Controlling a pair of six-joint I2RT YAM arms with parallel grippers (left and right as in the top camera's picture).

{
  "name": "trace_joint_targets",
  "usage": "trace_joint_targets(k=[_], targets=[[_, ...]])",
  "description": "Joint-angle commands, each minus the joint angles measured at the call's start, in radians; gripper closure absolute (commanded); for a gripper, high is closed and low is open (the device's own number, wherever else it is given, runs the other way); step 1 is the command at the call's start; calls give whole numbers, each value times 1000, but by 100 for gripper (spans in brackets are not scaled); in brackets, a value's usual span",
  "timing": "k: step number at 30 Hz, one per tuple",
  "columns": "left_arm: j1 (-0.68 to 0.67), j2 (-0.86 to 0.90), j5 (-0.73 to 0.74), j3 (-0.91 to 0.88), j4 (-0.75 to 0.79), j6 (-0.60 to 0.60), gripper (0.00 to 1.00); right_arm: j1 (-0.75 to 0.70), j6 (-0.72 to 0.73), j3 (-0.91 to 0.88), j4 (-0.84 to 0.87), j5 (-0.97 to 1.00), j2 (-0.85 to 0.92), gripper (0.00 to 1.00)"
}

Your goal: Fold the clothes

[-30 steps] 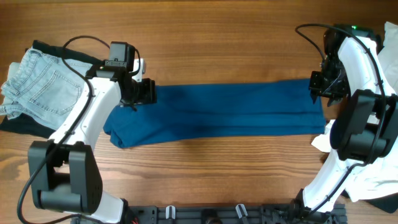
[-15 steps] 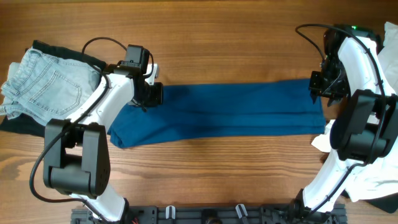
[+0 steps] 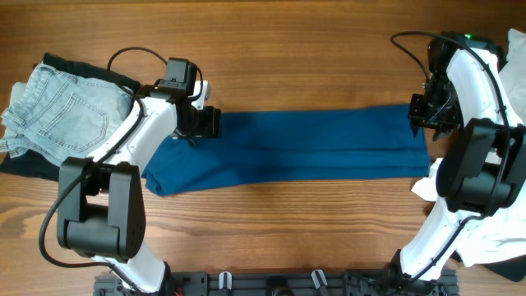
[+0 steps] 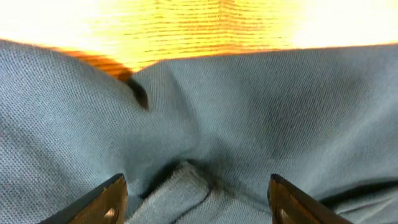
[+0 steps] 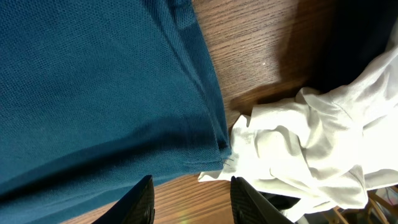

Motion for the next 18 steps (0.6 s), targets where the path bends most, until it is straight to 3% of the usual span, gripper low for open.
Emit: trace_joint_targets(k=[1, 2, 5, 9, 13, 14, 16, 17, 18], targets=[[-5, 10, 2, 1, 1, -25, 44, -6, -13, -6, 1, -18, -27, 60], [-6, 11, 2, 1, -5, -25, 50, -6, -13, -6, 1, -18, -27, 60], [-10, 24, 1, -11, -9, -25, 38, -6, -12, -6, 1, -18, -27, 60], [-10, 26, 2, -19, -7, -25, 33, -6, -13, -6, 1, -24, -27, 60], [-10, 35, 2, -20, -4, -25, 35, -6, -13, -6, 1, -24, -27, 60], [-10, 40, 1, -20, -5, -25, 39, -6, -13, -6, 0, -24, -27, 60], [-10, 50, 1, -20, -4, -25, 60, -6, -13, -6, -3, -24, -27, 60], [-10, 50, 1, -20, -4, -25, 73, -6, -13, -6, -3, -24, -27, 60], [-10, 50, 1, -19, -2, -25, 96, -6, -13, -6, -5, -24, -27, 60]])
